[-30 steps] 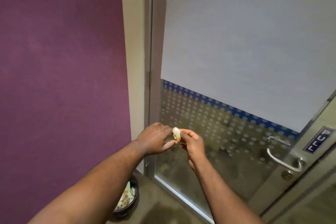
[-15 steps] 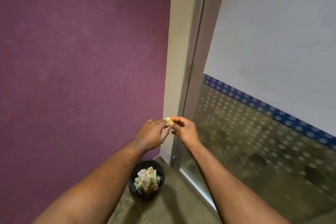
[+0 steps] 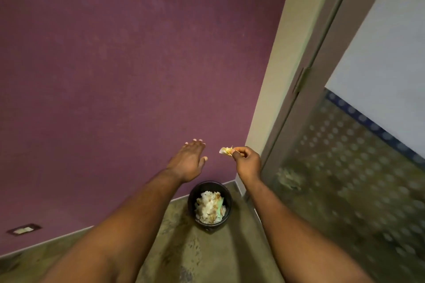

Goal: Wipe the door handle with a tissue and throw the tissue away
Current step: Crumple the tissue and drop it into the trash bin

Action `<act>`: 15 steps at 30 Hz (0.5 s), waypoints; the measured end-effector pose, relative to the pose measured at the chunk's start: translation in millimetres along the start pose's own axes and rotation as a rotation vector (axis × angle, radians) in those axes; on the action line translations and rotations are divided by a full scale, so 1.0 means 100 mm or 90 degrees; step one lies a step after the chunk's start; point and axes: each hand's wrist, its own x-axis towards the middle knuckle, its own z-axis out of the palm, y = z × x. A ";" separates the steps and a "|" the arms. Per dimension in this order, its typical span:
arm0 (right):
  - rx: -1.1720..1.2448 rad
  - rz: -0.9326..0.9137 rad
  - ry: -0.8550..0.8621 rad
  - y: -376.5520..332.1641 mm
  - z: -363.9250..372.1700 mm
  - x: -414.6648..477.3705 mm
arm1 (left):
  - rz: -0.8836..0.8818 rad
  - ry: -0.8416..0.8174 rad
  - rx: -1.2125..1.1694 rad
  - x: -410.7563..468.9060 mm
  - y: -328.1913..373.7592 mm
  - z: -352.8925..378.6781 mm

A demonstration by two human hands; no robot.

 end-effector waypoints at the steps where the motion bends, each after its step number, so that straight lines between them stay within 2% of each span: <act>1: -0.007 0.017 -0.003 0.07 0.04 0.04 | -0.016 -0.004 0.000 0.00 -0.05 0.05; 5: -0.025 0.055 0.003 0.25 0.18 0.13 | -0.048 0.004 0.010 0.01 -0.19 0.26; 15: -0.100 0.075 0.001 0.90 0.63 0.38 | -0.025 -0.027 0.012 0.42 -0.68 1.05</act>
